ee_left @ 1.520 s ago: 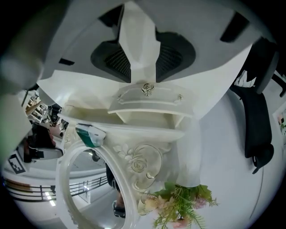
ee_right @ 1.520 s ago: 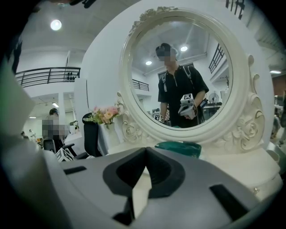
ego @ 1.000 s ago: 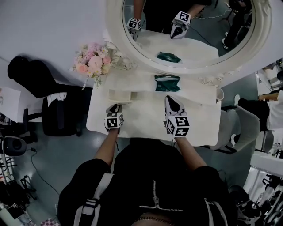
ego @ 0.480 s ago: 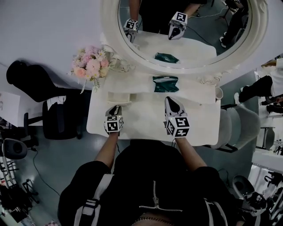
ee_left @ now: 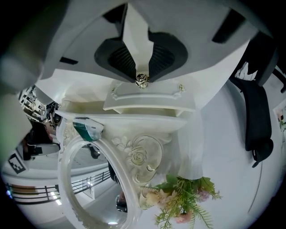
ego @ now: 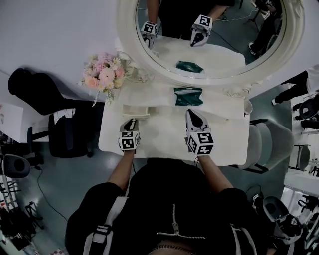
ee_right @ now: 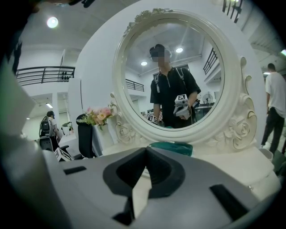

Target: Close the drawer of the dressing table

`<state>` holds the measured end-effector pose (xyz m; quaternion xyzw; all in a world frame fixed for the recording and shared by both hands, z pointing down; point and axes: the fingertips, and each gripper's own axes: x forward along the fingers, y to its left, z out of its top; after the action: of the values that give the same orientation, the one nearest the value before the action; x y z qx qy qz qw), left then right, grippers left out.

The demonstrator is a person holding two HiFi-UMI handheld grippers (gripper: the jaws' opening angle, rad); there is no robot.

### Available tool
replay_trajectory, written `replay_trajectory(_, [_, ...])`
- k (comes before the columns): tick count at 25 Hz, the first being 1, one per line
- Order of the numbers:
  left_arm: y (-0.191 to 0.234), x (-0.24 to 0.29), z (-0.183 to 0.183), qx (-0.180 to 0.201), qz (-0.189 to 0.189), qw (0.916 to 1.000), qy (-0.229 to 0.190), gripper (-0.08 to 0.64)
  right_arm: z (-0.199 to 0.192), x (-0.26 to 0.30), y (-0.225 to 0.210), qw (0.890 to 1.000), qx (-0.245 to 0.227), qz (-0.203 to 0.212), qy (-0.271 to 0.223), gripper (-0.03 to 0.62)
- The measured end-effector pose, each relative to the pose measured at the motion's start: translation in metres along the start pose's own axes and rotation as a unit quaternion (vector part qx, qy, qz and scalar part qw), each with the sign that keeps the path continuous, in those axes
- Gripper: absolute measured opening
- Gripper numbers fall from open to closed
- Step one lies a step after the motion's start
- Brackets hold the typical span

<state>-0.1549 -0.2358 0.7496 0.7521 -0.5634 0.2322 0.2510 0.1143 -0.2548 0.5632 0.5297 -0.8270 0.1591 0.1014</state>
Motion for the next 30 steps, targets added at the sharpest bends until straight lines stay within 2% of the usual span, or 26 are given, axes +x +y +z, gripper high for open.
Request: replay_trajectory(30, [0.009,0.024,0.015,0.004,-0.006,0.9999,0.008,0.095,0.002,0.009,-0.012,1.000,0.008,-0.016,0.004,0.000])
